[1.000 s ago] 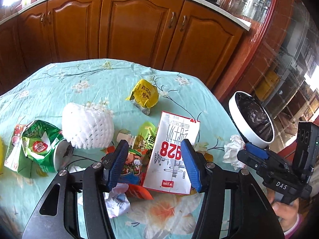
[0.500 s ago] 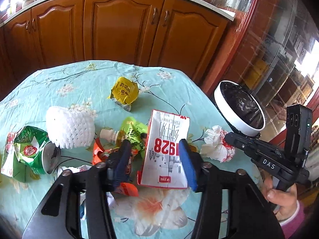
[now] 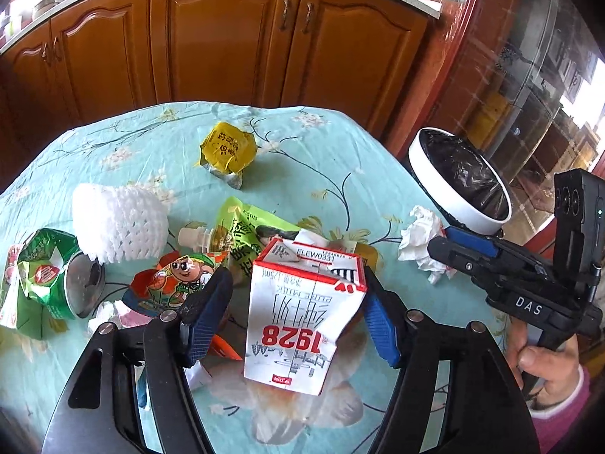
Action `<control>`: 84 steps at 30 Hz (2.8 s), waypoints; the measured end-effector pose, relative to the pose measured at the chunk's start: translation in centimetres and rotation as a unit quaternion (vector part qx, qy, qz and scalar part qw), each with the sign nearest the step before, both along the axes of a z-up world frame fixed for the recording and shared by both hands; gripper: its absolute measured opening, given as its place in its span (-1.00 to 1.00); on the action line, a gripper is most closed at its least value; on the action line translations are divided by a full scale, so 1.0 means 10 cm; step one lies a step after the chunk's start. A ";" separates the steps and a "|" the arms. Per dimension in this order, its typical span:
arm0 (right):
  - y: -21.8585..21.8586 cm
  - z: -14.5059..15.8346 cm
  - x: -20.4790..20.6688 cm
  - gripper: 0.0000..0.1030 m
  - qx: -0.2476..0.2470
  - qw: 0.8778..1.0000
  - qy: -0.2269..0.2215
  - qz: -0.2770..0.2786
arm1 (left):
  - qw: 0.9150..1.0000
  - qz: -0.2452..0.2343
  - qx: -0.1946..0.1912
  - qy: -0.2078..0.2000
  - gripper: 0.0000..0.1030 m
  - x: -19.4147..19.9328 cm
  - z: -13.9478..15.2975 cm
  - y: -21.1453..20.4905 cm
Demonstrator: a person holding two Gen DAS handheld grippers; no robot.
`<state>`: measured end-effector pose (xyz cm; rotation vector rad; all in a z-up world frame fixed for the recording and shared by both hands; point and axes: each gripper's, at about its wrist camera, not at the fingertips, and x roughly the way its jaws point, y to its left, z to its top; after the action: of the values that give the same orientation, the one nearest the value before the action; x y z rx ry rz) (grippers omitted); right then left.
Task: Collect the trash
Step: 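Lift the milk carton with the left tool while the right tool lifts the plastic bag, then move both tools over the bin and open them to drop carton and bag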
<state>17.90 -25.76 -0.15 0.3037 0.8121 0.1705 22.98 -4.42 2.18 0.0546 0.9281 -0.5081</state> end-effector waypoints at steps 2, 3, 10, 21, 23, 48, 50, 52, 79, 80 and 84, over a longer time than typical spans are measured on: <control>0.00 0.00 0.00 -0.18 -0.012 1.000 0.000 -0.002 | 1.000 0.001 0.001 0.001 0.21 -0.05 -0.04 0.02; 0.00 -0.01 -0.01 -0.20 -0.014 1.000 -0.001 -0.003 | 1.000 0.000 0.000 0.000 0.09 -0.08 -0.05 0.03; -0.01 0.05 -0.11 -0.52 -0.016 1.000 -0.016 -0.005 | 1.000 -0.004 -0.008 -0.018 -0.13 -0.30 0.05 0.05; -0.08 0.14 -0.18 -0.42 0.012 1.000 -0.014 -0.006 | 0.999 -0.013 -0.026 -0.045 -0.13 -0.50 0.37 -0.05; -0.06 0.10 -0.15 0.13 0.013 1.000 -0.015 -0.009 | 0.999 -0.012 -0.025 -0.044 -0.13 -0.50 0.37 -0.05; -0.65 0.30 -0.44 -0.21 0.001 0.998 -0.038 -0.049 | 0.998 -0.062 -0.020 -0.023 -0.13 -0.41 0.35 -0.90; -0.77 0.30 -0.48 -0.21 0.000 0.998 -0.037 -0.060 | 0.997 -0.071 -0.021 -0.018 -0.13 -0.38 0.35 -1.04; -0.89 0.31 -0.51 -0.21 -0.002 0.997 -0.035 -0.069 | 0.997 -0.078 -0.019 -0.017 -0.13 -0.35 0.36 -1.16; -1.83 0.45 -0.23 -0.20 -0.035 0.992 -0.013 -0.122 | 0.988 -0.149 0.026 0.026 -0.13 0.41 0.42 -2.60; -1.84 0.45 -0.22 -0.20 -0.035 0.992 -0.012 -0.121 | 0.988 -0.150 0.029 0.026 -0.13 0.42 0.42 -2.63; -1.90 0.43 -0.18 -0.20 -0.033 0.992 -0.008 -0.122 | 0.987 -0.152 0.037 0.029 -0.12 0.45 0.37 -2.70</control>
<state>16.11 -44.72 4.14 0.3360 0.7559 -0.0818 27.52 -31.45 5.92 0.2525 1.0021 -0.7599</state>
